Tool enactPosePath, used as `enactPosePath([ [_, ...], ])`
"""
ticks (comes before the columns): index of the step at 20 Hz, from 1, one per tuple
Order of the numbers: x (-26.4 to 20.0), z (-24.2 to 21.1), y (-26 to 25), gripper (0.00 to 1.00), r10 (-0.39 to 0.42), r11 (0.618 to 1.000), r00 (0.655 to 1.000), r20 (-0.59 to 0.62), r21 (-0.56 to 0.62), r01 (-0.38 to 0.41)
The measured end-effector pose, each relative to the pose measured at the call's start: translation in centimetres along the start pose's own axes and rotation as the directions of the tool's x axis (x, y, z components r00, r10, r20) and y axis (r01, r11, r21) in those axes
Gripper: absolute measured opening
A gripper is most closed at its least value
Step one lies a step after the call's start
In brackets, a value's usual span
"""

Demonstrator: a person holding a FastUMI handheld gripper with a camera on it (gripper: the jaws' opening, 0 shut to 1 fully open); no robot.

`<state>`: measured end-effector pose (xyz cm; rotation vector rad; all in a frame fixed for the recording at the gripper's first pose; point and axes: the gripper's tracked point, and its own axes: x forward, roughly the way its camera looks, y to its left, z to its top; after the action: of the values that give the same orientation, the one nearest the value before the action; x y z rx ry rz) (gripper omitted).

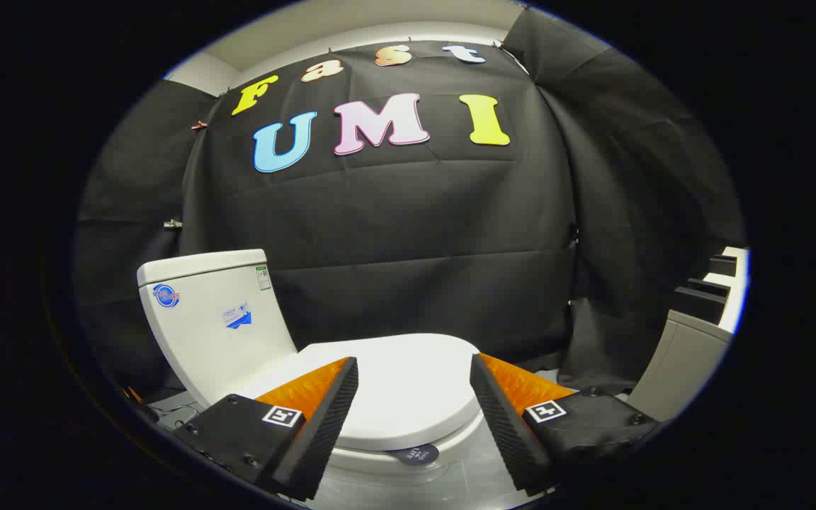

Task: Open the toilet lid.

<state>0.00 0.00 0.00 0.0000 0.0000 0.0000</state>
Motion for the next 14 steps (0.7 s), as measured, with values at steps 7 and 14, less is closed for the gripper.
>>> enactPosePath([
  [7,-0.08,0.07,-0.04,0.98,0.000,1.000,1.000,0.002,-0.001,0.000],
  [14,-0.11,-0.01,-0.01,0.98,0.005,1.000,1.000,0.002,-0.002,-0.005],
])
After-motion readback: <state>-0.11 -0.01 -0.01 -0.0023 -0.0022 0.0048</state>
